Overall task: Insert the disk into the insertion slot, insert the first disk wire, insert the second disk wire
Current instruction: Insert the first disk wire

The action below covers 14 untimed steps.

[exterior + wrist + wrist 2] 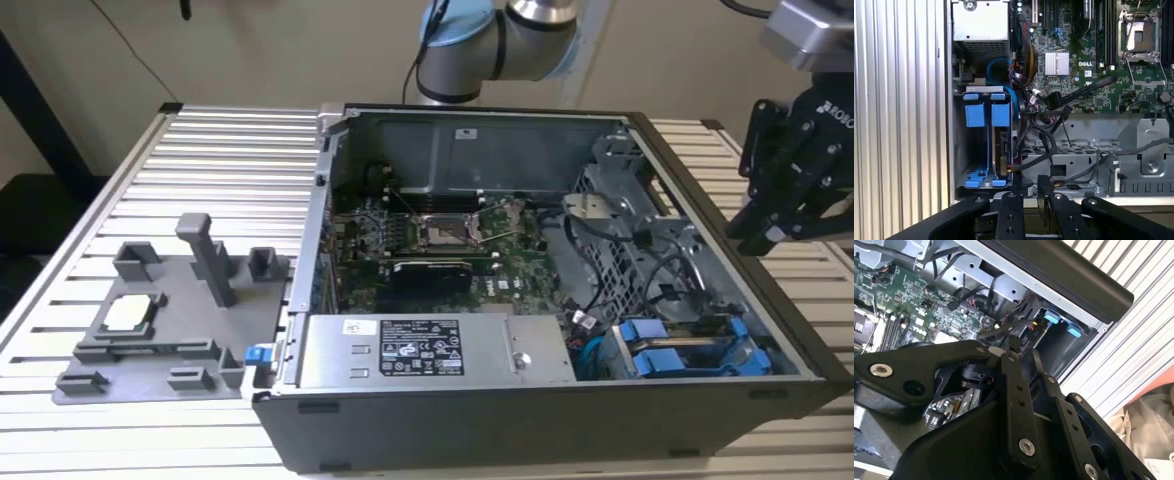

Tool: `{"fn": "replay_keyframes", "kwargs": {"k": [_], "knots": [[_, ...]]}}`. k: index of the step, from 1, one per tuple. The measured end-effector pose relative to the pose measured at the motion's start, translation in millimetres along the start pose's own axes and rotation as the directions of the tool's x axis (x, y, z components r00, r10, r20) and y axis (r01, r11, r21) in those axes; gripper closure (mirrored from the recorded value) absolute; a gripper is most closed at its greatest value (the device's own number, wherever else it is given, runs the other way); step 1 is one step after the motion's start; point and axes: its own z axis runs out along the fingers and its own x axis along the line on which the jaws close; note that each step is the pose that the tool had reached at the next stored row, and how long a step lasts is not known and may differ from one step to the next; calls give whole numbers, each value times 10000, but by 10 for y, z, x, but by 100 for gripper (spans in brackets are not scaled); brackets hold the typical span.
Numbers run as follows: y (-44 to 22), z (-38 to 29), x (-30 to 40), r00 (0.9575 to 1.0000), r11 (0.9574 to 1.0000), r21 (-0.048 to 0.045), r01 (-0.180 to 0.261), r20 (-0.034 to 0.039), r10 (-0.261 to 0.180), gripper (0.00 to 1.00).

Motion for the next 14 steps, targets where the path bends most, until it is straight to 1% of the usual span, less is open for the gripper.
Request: {"fn": "replay_keyframes", "kwargs": {"k": [14], "knots": [[6,5,-281,10000,10000,0,0,-2,0,73]]}}
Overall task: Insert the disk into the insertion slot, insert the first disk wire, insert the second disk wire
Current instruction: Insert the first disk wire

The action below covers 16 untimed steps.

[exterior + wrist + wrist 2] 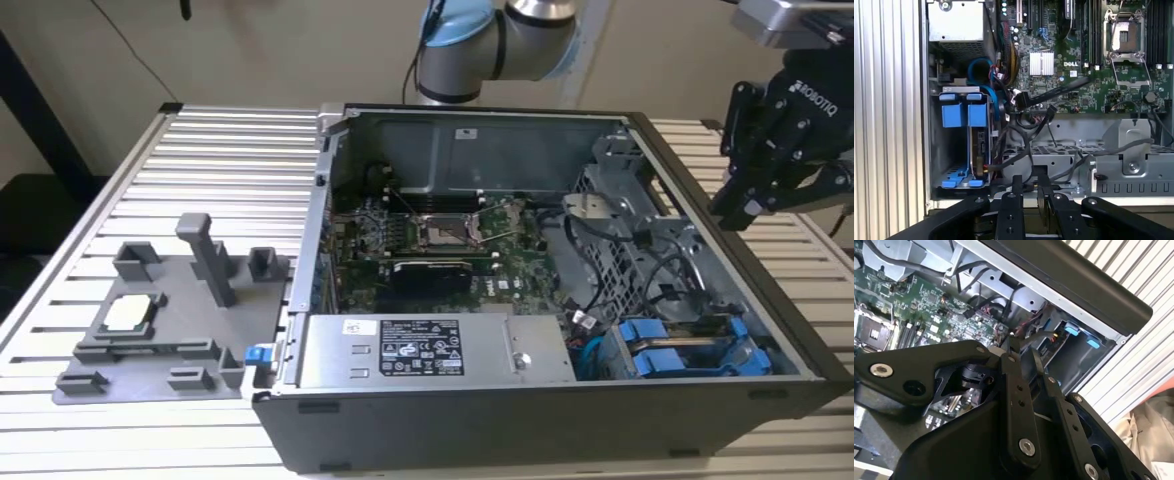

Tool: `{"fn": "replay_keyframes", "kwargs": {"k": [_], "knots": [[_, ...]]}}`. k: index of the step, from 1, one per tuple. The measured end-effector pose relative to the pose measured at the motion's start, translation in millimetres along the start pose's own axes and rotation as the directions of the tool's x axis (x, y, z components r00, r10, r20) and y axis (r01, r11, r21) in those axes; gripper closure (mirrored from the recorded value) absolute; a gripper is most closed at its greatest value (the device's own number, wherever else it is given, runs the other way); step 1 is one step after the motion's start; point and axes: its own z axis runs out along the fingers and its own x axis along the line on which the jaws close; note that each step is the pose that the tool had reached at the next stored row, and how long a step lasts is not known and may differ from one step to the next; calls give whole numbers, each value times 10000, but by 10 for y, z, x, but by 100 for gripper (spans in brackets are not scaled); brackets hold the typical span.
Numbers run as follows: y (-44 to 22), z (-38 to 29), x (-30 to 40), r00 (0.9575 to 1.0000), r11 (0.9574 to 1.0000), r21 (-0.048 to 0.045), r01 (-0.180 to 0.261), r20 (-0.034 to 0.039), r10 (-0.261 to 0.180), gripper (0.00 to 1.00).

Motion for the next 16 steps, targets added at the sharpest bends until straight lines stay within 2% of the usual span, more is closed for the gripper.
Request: {"fn": "replay_keyframes", "kwargs": {"k": [11,16], "knots": [[1,0,-16,10000,10000,2,-2,-82,2,73],[43,2,-13,10000,10000,2,-2,-82,2,73]]}}
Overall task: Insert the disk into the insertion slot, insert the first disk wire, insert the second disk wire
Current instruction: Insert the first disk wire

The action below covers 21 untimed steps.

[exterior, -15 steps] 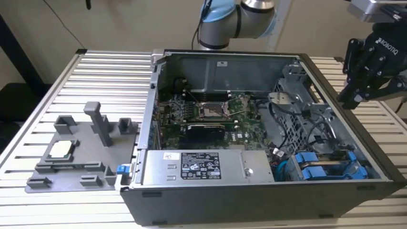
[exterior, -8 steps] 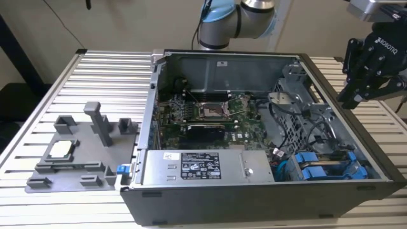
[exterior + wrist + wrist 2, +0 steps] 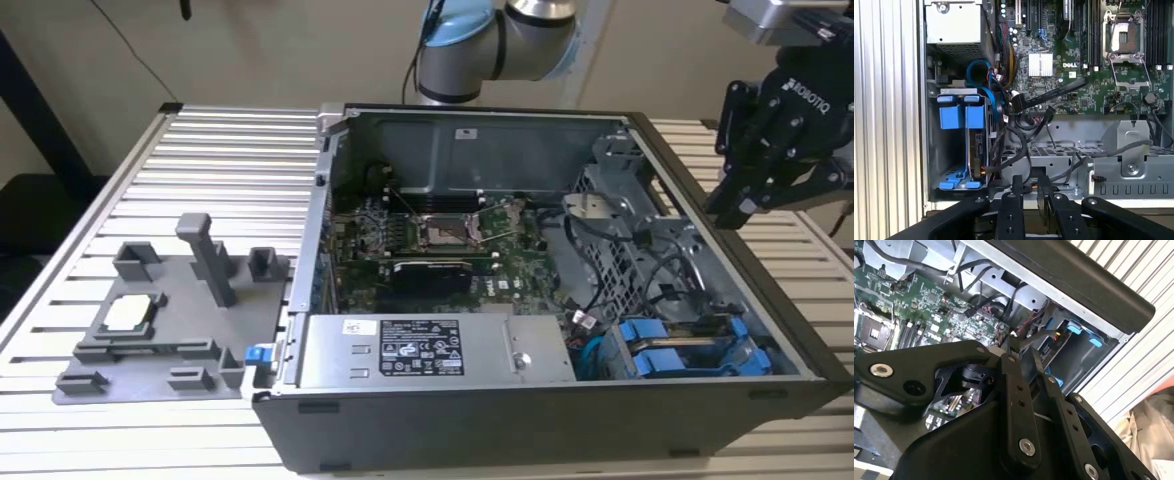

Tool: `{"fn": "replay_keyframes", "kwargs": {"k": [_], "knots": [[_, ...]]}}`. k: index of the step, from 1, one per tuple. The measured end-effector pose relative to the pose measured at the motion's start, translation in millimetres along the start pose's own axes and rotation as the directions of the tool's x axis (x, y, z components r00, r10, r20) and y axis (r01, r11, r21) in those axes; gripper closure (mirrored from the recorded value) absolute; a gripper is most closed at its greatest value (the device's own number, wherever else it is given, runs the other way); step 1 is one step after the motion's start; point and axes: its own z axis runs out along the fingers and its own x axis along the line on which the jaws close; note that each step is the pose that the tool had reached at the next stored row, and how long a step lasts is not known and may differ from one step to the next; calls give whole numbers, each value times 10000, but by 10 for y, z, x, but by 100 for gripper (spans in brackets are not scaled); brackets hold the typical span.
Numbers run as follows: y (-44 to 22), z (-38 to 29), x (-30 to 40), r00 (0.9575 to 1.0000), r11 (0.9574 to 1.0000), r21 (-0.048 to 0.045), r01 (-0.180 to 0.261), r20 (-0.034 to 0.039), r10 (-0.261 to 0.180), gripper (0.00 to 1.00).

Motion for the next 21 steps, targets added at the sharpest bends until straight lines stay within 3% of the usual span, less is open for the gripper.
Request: {"fn": "replay_keyframes", "kwargs": {"k": [13,21], "knots": [[206,8,10,10000,10000,0,-1,0,1,73],[404,15,14,10000,10000,29,-1,1,1,73]]}}
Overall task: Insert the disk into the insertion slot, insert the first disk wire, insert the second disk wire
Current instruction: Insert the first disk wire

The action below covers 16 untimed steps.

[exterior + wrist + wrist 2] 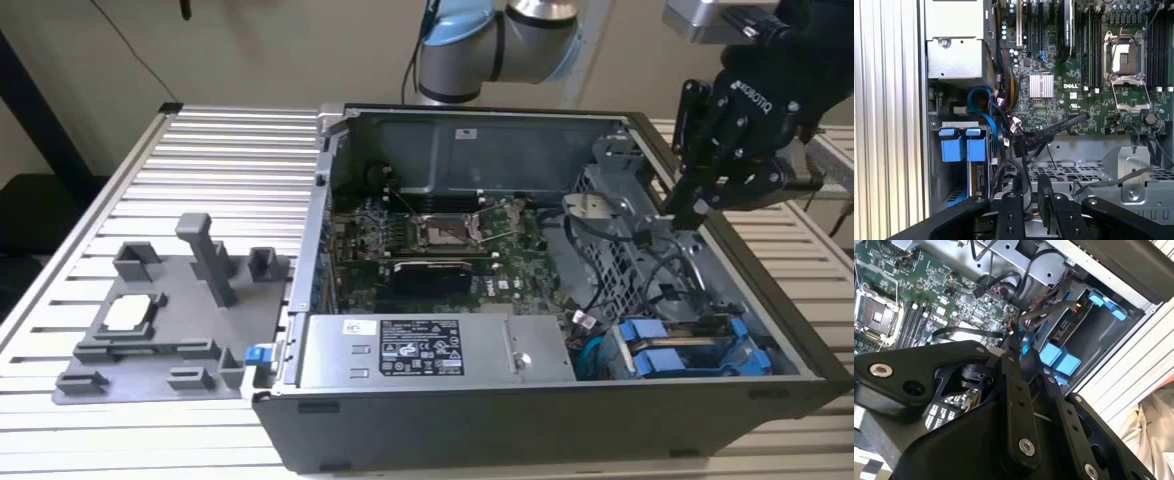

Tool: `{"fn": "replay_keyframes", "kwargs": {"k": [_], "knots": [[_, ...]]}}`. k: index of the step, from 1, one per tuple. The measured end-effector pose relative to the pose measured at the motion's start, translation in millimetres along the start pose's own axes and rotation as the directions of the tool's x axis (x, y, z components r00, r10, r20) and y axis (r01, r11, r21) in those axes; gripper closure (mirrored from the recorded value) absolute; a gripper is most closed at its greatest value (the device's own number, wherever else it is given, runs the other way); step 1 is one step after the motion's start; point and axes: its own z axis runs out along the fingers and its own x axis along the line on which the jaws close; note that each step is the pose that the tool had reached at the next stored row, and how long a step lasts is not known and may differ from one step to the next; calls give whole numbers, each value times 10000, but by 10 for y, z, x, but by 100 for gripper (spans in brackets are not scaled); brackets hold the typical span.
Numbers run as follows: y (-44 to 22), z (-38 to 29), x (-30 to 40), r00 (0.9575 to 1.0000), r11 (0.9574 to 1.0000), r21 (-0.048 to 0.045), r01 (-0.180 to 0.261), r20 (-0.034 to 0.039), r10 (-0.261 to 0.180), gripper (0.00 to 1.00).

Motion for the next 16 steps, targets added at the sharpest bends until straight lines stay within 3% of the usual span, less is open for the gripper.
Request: {"fn": "replay_keyframes", "kwargs": {"k": [9,16], "knots": [[189,6,4,10000,10000,64,1,2,-1,73],[209,8,4,10000,10000,78,2,-3,-2,73]]}}
